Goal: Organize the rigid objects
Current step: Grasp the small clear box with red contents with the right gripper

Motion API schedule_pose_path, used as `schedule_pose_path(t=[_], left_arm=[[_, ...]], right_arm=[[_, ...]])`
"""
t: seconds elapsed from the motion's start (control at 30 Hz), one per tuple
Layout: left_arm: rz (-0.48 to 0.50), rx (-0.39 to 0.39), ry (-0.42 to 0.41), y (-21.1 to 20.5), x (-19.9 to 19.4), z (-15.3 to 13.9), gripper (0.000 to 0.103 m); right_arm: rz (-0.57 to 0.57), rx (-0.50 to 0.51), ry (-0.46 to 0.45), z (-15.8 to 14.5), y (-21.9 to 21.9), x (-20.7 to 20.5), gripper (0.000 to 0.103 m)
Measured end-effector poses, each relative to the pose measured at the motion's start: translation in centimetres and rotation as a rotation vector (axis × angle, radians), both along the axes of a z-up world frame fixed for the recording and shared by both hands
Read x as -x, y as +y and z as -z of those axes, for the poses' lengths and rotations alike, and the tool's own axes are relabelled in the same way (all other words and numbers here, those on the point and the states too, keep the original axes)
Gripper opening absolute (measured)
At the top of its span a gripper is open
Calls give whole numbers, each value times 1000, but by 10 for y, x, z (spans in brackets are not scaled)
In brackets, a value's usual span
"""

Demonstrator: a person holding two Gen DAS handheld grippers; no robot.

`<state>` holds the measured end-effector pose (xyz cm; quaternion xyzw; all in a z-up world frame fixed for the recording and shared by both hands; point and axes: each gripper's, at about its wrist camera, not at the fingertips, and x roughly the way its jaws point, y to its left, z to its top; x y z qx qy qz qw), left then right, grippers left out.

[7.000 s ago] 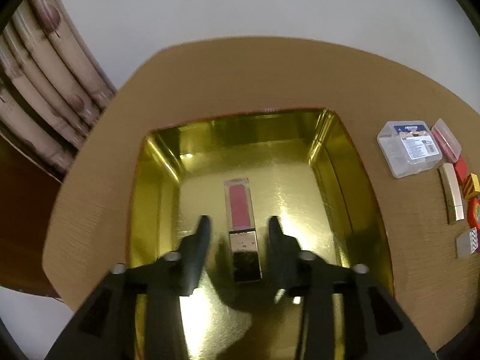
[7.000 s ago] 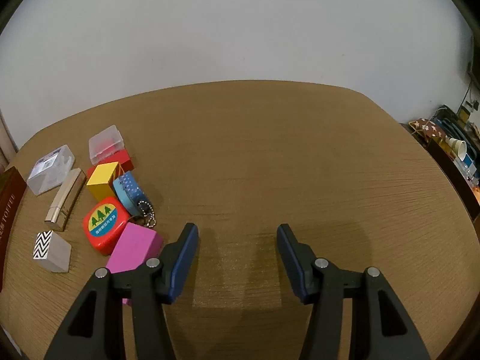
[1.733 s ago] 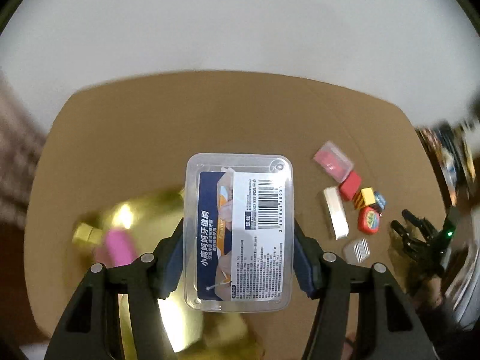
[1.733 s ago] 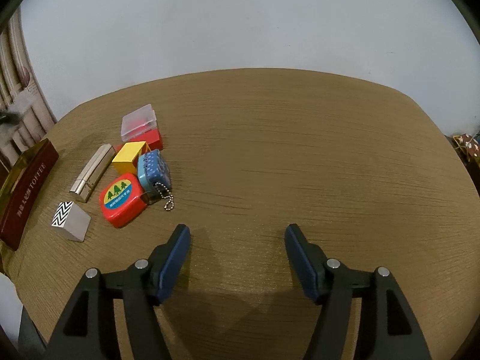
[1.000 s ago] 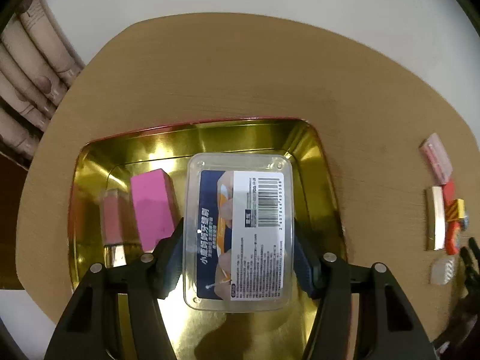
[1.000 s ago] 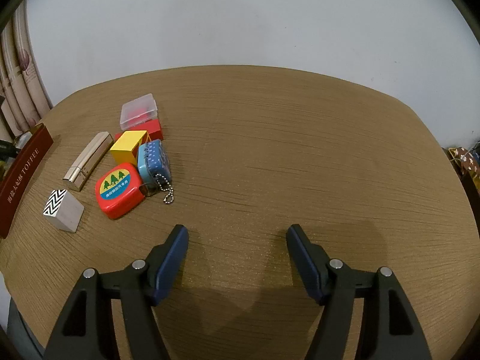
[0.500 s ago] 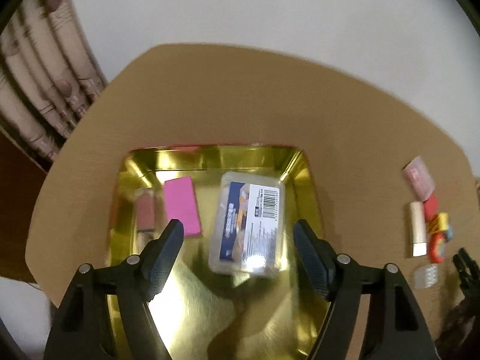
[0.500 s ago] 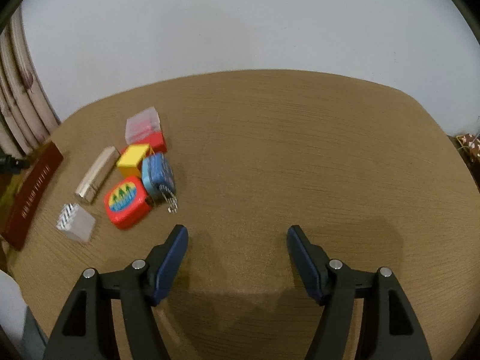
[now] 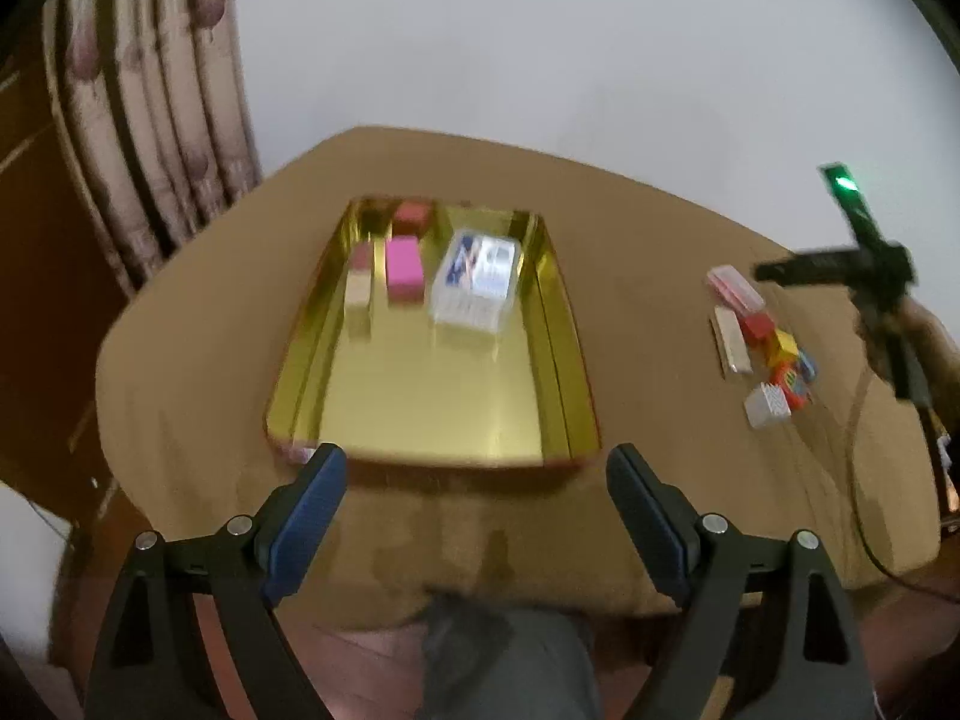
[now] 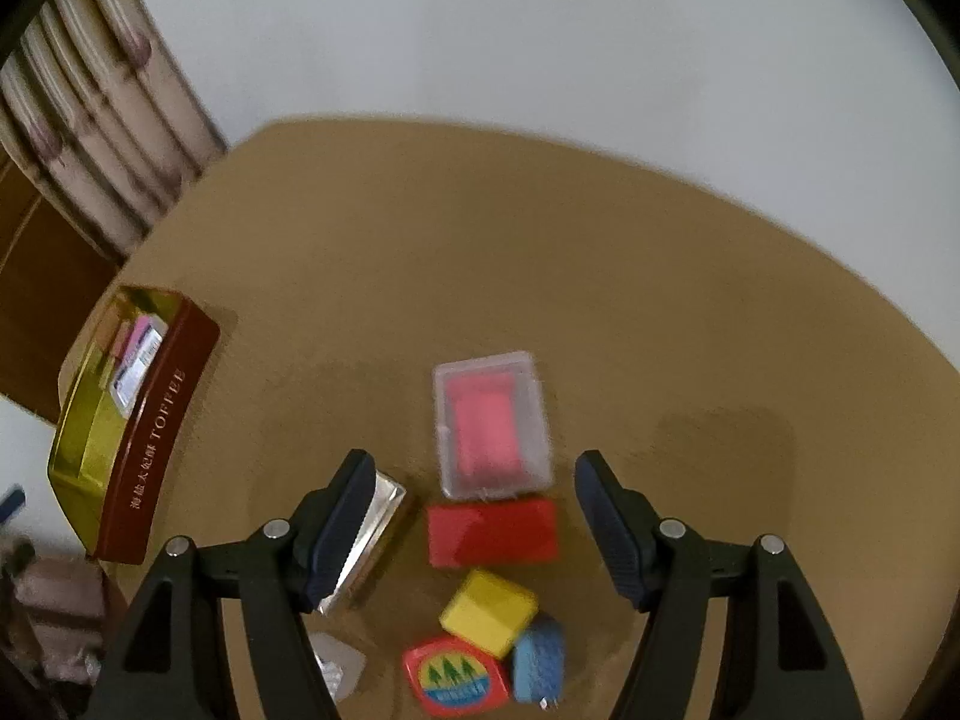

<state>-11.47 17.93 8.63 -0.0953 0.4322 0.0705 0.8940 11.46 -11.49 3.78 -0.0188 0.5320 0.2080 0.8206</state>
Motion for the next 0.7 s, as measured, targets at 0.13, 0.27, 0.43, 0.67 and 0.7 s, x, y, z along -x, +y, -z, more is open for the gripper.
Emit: schedule_pose_path(t=[0.13, 0.27, 0.43, 0.67, 0.7], left_arm=[[18, 37, 16, -14, 10, 6, 85], [52, 16, 15, -24, 13, 13, 85], [77, 2, 51, -33, 12, 29, 85], [58, 51, 111, -27, 6, 44, 85], [50, 57, 116, -25, 6, 46, 85]], right_arm=[[-28, 97, 16, 12, 20, -15, 71], [-34, 128, 61, 27, 28, -30, 71], [-57, 158, 85, 35, 32, -36, 71], [-56, 230, 139, 55, 43, -46, 65], [-45, 225, 132, 53, 42, -46, 54]])
